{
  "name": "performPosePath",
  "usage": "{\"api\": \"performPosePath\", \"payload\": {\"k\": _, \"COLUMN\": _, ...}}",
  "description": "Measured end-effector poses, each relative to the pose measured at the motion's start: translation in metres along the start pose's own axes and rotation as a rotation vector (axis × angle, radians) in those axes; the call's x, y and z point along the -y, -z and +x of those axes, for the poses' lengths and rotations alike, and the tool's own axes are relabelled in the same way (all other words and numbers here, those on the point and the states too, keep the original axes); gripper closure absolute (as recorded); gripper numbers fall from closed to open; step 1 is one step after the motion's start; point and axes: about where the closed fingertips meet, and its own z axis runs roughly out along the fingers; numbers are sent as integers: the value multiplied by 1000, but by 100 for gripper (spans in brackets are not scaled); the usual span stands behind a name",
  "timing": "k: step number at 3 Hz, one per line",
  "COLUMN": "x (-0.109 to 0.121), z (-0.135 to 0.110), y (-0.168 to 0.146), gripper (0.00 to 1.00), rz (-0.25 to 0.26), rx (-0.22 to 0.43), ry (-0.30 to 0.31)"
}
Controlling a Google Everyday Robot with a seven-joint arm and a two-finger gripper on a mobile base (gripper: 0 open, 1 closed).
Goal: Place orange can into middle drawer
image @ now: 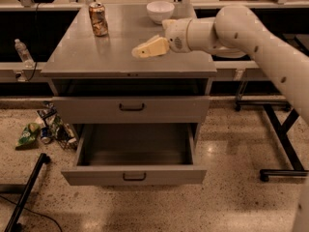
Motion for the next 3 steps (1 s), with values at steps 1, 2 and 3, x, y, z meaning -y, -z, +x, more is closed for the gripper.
{"api": "performPosePath", "payload": {"k": 1, "x": 23, "z": -9, "y": -56, "gripper": 0, "rz": 25, "rx": 70, "ry": -12}}
{"api": "performPosePath", "payload": {"k": 2, "x": 47, "z": -30, "y": -178, "gripper": 0, "rz": 64, "rx": 62, "ry": -20}}
{"api": "performPosePath", "payload": {"k": 3, "x": 43, "z": -35, "y": -185, "gripper": 0, "rz": 58, "rx": 60, "ry": -19}}
